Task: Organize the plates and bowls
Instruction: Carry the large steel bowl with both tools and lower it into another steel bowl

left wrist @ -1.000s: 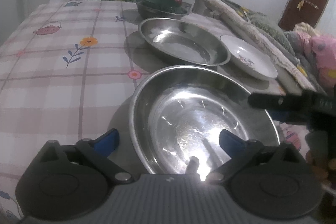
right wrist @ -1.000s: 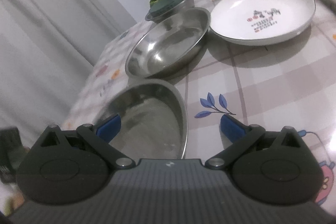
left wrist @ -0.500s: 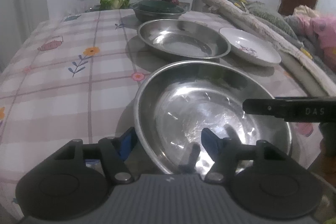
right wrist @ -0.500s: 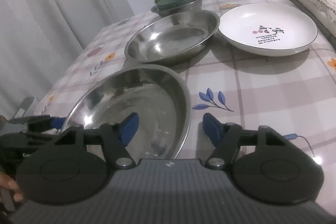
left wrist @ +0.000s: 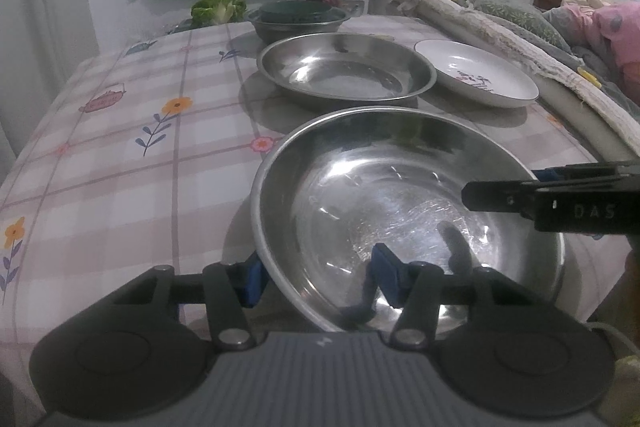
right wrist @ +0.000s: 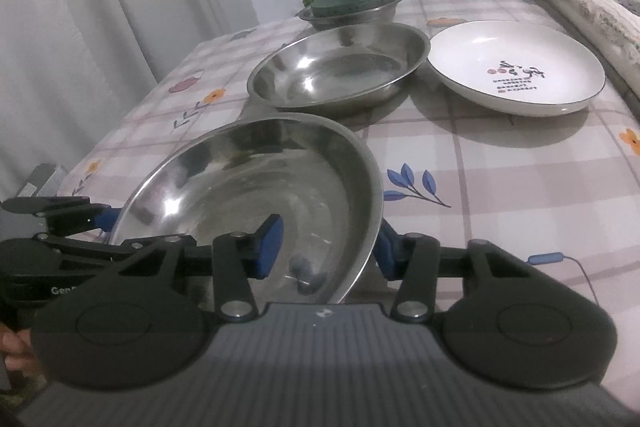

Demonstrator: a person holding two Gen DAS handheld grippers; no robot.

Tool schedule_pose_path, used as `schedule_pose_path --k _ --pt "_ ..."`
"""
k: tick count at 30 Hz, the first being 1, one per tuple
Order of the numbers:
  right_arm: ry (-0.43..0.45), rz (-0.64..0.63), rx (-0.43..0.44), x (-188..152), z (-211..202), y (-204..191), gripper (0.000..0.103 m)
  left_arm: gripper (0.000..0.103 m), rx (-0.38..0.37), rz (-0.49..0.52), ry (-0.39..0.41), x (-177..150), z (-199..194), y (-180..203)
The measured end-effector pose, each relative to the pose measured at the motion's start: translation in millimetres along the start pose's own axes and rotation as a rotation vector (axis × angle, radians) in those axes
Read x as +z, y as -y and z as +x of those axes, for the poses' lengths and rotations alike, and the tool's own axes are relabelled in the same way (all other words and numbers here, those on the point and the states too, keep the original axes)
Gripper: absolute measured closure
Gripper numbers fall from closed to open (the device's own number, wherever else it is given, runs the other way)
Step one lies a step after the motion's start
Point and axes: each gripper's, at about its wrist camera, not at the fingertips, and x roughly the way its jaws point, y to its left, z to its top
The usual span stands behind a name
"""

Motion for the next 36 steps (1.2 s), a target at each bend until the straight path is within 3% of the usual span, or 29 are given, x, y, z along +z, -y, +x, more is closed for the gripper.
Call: schedule_pose_path --k 24,36 --pt "0.077 -0.002 0.008 2.3 -27.1 -5.4 0.056 0.048 0.013 0.008 0.073 4.0 -27.2 9.4" --pt "0.138 0.021 0.019 15.2 -42.7 -2.9 0.055 0.048 0.018 0.039 0.135 26.3 -42.5 17.4"
